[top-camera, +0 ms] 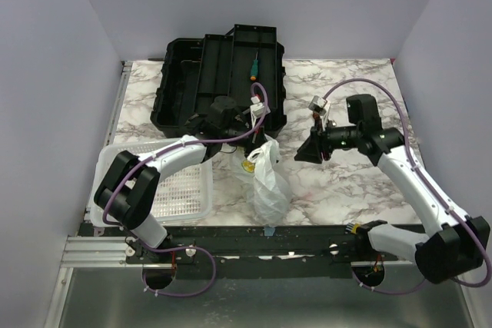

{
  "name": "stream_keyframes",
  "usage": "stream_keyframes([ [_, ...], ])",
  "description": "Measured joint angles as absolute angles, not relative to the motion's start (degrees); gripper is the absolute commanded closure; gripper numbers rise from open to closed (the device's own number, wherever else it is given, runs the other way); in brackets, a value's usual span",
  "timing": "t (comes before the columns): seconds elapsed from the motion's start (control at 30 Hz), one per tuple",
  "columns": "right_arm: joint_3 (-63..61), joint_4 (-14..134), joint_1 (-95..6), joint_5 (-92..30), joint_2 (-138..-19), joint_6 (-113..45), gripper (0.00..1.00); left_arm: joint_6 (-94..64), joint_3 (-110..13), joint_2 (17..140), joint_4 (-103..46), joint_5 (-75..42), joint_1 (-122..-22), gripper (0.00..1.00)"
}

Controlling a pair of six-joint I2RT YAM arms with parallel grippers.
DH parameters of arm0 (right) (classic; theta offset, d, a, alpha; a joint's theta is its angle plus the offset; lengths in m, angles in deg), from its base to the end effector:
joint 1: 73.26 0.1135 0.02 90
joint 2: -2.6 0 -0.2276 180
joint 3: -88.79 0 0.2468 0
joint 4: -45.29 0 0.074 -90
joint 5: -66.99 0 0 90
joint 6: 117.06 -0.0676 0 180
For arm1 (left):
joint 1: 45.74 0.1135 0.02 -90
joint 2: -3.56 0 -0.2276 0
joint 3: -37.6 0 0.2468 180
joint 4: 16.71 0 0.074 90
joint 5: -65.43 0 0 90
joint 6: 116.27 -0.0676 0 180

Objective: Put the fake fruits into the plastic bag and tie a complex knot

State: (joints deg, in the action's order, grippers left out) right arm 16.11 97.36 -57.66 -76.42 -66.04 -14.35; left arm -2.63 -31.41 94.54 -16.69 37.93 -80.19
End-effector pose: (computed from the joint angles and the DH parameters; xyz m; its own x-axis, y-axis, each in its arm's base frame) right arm 0.2356 0.1221 0.2579 -0.5495 -0.2896 -0.7837 -0.8184 0.3752 0.4352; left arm 0.2550 -0.2476 0.2094 -0.6592 0.2276 -0.7167 0.7372 0.0073 -0.6757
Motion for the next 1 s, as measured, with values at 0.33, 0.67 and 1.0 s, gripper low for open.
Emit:
stream_keyframes([
  [0.33, 23.3, 81.6, -47.5, -65.8, -60.8, -18.0, 0.63, -1.2, -31.4, 94.5, -16.7, 38.0, -80.4, 1.0],
  [0.67, 24.5, 76.6, -45.2, -63.7, -62.0, -18.7, 0.61, -1.0, -31.4, 94.5, -16.7, 38.0, -81.1, 1.0],
  [1.0, 24.5, 75.3, -44.1, -63.4, -63.3, -19.1, 0.52, -0.7, -31.6, 95.0, -16.8, 38.0, -81.2, 1.0],
])
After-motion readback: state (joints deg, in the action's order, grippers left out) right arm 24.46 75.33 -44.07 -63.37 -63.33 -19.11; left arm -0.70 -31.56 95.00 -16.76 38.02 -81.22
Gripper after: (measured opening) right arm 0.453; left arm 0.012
